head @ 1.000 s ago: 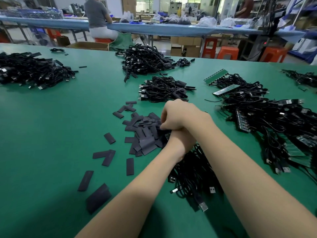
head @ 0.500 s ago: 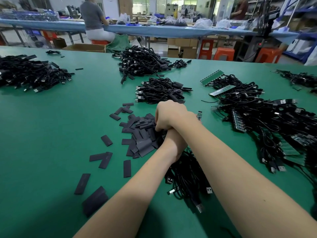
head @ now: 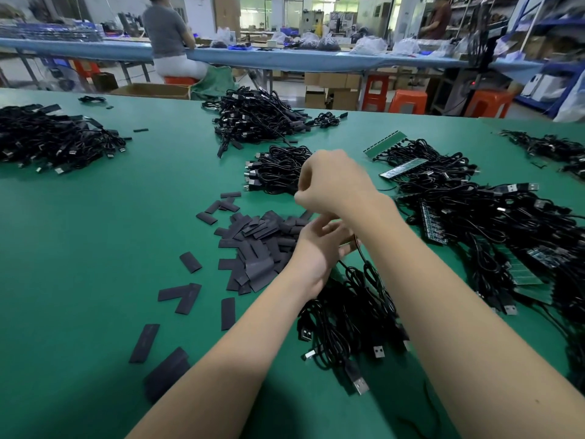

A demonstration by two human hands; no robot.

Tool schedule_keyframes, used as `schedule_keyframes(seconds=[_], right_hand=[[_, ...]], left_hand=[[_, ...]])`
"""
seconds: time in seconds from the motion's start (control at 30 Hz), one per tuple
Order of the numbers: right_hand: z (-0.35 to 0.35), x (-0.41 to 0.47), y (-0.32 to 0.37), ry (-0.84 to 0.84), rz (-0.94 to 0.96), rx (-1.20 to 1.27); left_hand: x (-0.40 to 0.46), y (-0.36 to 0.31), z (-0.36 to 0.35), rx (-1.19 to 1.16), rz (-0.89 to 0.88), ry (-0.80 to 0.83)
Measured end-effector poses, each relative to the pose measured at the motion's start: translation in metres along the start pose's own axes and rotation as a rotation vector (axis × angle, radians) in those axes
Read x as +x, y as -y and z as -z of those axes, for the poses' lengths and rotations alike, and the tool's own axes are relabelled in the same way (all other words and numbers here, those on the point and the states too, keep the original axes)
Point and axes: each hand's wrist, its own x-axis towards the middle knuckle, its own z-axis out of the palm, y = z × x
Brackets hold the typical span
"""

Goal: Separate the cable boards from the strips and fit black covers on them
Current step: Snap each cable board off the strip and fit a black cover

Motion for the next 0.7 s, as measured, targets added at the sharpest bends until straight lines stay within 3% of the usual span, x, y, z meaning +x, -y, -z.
schedule_keyframes(seconds=[0.17, 0.23, 0.43, 0.53, 0.7], right_hand=[[0.015, -0.014, -0.048, -0.326, -0.19, 0.447], [0.01, -0.022, -0.069, -0.354, -0.317, 0.608], [-0.02, -0.042, -0.102, -0.093, -0.487, 1.347], [-0.025, -0.046, -0.109, -0.014, -0.478, 1.527], [-0.027, -0.056, -0.112, 0.073, -0.43, 1.616]], left_hand=[[0.007, -0.002, 0.006, -0.228, 0.073, 0.04], [0.006, -0.003, 0.008, -0.253, 0.093, 0.065], [0.006, -0.005, 0.012, -0.292, 0.105, 0.059], [0.006, -0.004, 0.014, -0.293, 0.105, 0.081], [0.006, -0.003, 0.015, -0.305, 0.099, 0.103]])
